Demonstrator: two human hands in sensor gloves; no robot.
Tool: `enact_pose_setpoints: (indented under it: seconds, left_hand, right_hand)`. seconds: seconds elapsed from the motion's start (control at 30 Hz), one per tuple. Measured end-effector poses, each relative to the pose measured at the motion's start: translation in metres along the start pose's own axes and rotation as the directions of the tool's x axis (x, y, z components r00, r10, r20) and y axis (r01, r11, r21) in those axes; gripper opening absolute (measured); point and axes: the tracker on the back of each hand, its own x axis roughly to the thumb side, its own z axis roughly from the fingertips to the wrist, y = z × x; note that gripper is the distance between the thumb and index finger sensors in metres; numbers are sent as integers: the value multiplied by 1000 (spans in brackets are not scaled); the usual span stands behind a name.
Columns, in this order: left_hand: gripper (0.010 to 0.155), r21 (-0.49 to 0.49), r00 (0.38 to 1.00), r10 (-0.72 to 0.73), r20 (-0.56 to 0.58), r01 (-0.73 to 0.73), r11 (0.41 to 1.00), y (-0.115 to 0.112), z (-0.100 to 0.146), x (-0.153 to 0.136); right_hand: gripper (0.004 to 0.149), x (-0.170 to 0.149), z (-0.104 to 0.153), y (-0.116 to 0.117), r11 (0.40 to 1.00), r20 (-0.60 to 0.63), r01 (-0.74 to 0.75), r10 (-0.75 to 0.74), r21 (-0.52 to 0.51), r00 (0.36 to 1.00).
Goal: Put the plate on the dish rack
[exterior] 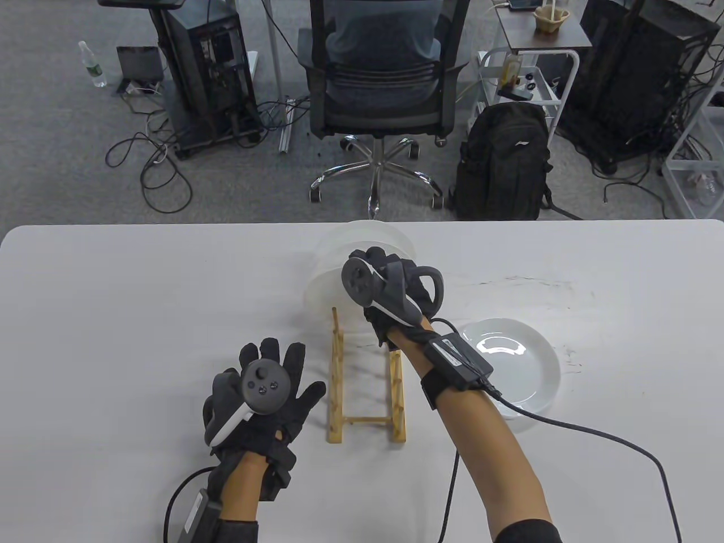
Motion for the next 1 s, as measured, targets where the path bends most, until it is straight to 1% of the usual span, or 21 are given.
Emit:
enact_pose_setpoints:
  seconds: [0.1, 0.17, 0.27, 0.37, 0.43, 0.5, 0.57, 0.63, 0.73, 0.8, 0.87, 0.93, 0.97, 1.0]
  left_hand:
    - [80, 0, 1000, 1, -1, -1, 1000, 0, 0, 0]
    - [80, -1, 1000, 4, -1, -4, 1000, 0, 0, 0]
    - [80, -3, 1000, 4, -1, -4, 1000, 0, 0, 0]
    - [80, -4, 1000, 2, -4, -2, 1000, 0, 0, 0]
    - [80, -6, 1000, 1, -5, -1, 1000, 0, 0, 0]
    - [80, -4, 1000, 2, -5, -2, 1000, 0, 0, 0]
    - [80, -1, 1000, 4, -6, -4, 1000, 1, 0, 0]
    - [80, -1, 1000, 3, -6, -3, 1000, 1, 0, 0]
    - [80, -2, 1000, -1, -6, 1, 1000, 0, -1, 0]
    - [80, -3, 1000, -2, -6, 2, 1000, 0, -1, 0]
    - [79, -4, 1000, -4, -8, 4, 1000, 0, -1, 0]
    - [80, -6, 1000, -7, -10, 6, 1000, -1, -1, 0]
    - [79, -8, 1000, -8, -13, 8, 1000, -1, -1, -1]
    - [79, -14, 1000, -7, -15, 7, 1000, -2, -2, -1]
  right_hand:
    - [46, -1, -3, -1, 998, -32, 51, -50, 33, 998]
    - [48, -3, -5, -4, 992, -32, 109, -107, 67, 994]
    - [48, -9, -5, -15, 982, -38, 178, -176, 68, 984]
    - [50, -23, 3, -32, 977, -26, 206, -205, 50, 978]
    - [54, -38, 14, -43, 970, -6, 236, -236, 57, 972]
    - [61, -63, 38, -53, 968, -26, 244, -243, 66, 970]
    - [67, -88, 58, -58, 968, -57, 236, -231, 90, 971]
    - [71, -121, 81, -60, 961, -117, 257, -246, 98, 962]
    - [74, -168, 113, -56, 939, -241, 328, -297, 100, 924]
    - [75, -200, 134, -49, 929, -341, 355, -301, 107, 890]
    - [76, -224, 148, -37, 927, -419, 363, -295, 91, 859]
    - [75, -248, 164, -17, 938, -501, 338, -256, 78, 827]
    - [75, -256, 167, -9, 945, -523, 305, -201, 120, 828]
    - [76, -263, 169, -2, 945, -550, 267, -124, 188, 826]
